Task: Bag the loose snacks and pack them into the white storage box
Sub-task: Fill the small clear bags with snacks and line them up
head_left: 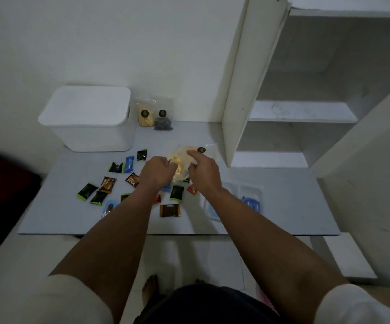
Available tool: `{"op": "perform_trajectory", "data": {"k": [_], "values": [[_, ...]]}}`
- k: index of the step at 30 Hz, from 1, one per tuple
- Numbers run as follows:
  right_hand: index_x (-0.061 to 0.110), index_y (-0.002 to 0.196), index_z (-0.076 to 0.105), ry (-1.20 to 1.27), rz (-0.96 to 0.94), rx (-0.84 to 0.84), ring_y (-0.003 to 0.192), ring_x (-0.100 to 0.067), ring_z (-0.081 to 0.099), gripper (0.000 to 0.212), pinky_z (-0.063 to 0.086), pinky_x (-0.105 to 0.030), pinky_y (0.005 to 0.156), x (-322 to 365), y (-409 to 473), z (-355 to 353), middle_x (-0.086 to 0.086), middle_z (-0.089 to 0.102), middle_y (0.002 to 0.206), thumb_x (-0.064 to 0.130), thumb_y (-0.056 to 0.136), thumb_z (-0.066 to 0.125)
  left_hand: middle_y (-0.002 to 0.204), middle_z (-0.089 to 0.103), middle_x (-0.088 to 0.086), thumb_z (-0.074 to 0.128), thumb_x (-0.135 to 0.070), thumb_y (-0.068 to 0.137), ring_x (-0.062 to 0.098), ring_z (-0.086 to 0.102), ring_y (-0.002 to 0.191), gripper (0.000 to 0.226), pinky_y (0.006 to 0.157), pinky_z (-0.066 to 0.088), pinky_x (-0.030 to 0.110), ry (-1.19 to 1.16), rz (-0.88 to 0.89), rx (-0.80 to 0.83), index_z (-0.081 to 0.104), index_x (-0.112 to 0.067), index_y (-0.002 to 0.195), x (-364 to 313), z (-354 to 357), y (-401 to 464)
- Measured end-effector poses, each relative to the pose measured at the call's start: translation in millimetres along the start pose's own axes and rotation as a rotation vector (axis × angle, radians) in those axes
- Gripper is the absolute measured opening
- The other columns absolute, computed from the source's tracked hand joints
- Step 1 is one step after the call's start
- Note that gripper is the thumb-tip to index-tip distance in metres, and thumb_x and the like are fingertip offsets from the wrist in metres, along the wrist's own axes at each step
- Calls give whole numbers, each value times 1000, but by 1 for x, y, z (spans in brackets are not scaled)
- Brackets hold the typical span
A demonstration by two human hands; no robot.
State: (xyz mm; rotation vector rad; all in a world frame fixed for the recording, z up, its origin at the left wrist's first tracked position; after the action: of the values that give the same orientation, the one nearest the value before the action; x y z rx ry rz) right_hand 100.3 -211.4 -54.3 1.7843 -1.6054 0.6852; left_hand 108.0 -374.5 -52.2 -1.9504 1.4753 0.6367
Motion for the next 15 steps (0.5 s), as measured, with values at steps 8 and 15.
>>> {"op": "perform_trajectory", "data": {"k": [8, 15], "values": [[20, 80, 59, 363, 62, 217, 82, -14, 71, 26, 60, -33, 73, 1, 18, -27, 1, 72, 93, -3, 92, 62, 121, 63, 0, 42, -30, 106, 16, 56, 110, 29, 92, 42, 30, -350, 82, -104, 63, -18, 122, -21, -6, -18], [13, 99, 72, 484, 134, 415, 89, -27, 75, 8, 60, -39, 81, 7, 29, -47, -16, 77, 101, 12, 94, 66, 80, 69, 0, 49, -22, 104, 12, 66, 79, 27, 73, 49, 28, -297, 170, -127, 62, -8, 85, -32, -13, -26]]}}
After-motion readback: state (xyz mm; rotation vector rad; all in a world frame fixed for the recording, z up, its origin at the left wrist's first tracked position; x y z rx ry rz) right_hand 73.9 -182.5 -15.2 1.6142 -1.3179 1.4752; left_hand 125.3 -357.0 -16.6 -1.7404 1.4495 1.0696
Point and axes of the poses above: each hand's wrist, its own y-axis towards the middle knuckle, its own z-axis out of the palm, x = y × z, the point moved 4 cm from there along y, towards the middle knuckle
